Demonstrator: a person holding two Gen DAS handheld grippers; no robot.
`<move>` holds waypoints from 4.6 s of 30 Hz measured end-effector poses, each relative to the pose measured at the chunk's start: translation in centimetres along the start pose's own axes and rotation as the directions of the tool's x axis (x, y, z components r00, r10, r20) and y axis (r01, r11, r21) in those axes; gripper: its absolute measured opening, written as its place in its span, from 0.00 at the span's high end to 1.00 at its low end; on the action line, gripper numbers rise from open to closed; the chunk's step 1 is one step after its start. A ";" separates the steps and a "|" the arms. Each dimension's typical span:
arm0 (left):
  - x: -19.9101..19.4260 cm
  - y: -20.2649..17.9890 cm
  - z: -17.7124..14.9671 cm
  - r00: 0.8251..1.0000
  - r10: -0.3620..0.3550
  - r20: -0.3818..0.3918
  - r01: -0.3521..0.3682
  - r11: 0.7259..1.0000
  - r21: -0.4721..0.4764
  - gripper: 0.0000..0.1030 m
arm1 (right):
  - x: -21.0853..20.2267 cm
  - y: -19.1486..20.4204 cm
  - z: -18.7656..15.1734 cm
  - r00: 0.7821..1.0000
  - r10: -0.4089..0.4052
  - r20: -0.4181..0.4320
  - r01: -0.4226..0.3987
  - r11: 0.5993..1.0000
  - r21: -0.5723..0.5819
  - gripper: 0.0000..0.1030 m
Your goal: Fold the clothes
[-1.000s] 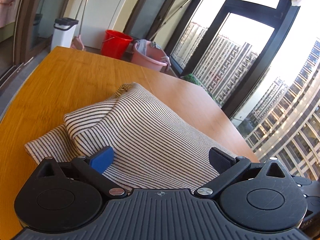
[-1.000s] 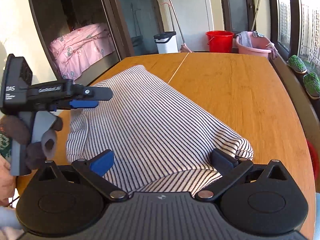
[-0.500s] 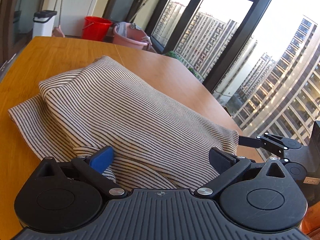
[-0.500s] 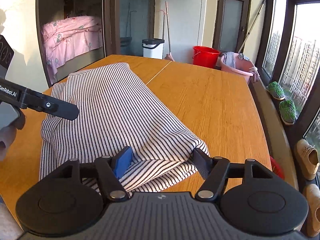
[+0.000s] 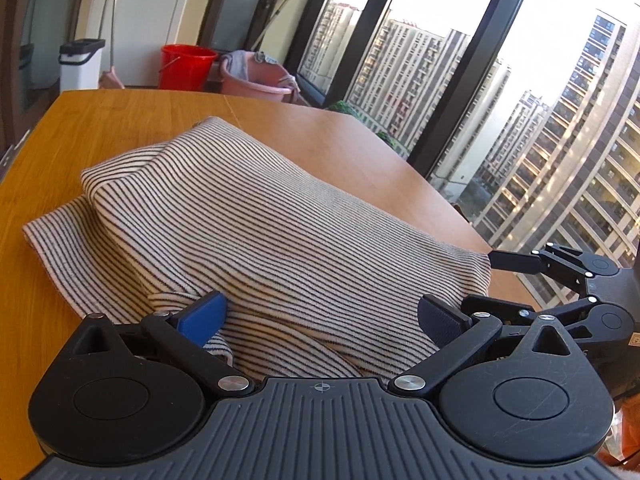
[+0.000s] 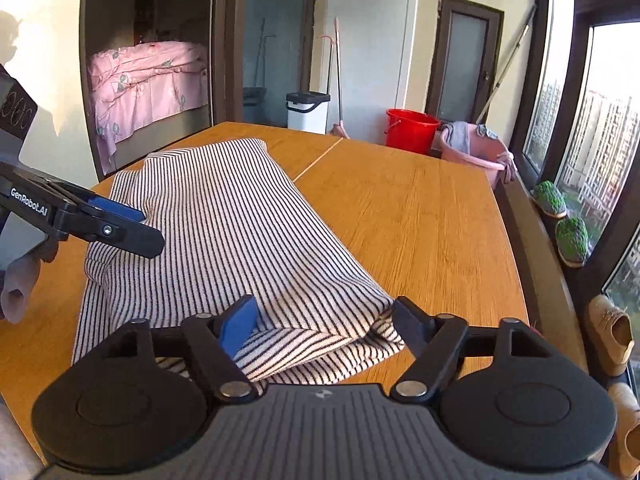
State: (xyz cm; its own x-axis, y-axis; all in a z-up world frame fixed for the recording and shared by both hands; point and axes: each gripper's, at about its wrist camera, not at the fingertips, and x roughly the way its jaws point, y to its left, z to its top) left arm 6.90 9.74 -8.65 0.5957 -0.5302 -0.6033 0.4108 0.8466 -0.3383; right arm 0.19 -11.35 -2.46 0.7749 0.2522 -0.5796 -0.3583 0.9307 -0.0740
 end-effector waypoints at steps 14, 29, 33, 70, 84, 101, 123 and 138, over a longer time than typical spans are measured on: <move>-2.6 2.1 0.1 0.998 0.023 -0.064 -0.029 0.996 -0.085 0.00 | 3.1 -1.7 0.4 0.999 0.042 -0.009 -0.042 0.999 -0.028 0.52; 0.9 4.0 4.8 0.970 0.238 -0.044 -0.239 0.971 -0.021 0.00 | -3.9 0.7 -3.6 0.988 0.156 0.006 -0.156 0.988 0.022 0.51; -1.1 3.3 4.9 0.988 0.149 -0.029 -0.150 0.988 -0.022 0.00 | -6.3 2.3 -2.5 0.976 0.208 0.065 -0.202 0.975 -0.088 0.44; 3.3 1.4 3.8 0.986 -0.131 -0.104 0.129 0.991 -0.023 0.00 | 1.4 3.5 -2.6 0.992 0.124 0.007 -0.124 0.992 0.014 0.02; 2.7 2.3 4.9 0.990 -0.100 -0.096 0.092 0.992 -0.083 0.00 | 2.2 4.7 -0.8 0.999 0.050 0.017 -0.045 0.978 -0.206 0.01; -6.0 -1.6 3.6 0.980 0.192 0.045 -0.197 0.937 0.288 0.00 | -3.7 11.8 -0.9 0.941 0.318 -0.115 -0.329 0.783 -0.528 0.09; -4.7 -1.2 3.4 0.981 0.183 0.063 -0.193 0.939 0.283 0.00 | 1.2 12.9 -0.3 0.954 0.269 -0.132 -0.300 0.863 -0.407 0.27; -5.6 -6.3 -5.6 0.967 0.052 0.249 -0.248 0.411 0.877 0.00 | 0.0 4.3 2.2 0.929 0.364 -0.065 -0.365 0.931 -0.009 0.73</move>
State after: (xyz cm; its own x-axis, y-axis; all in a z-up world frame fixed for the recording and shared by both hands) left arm -2.87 7.59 -7.18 0.7694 -0.4801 -0.4213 0.6265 0.4386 0.6443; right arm -0.19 -6.81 -1.05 0.5556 0.5556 -0.6186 -0.6211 0.7719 0.1354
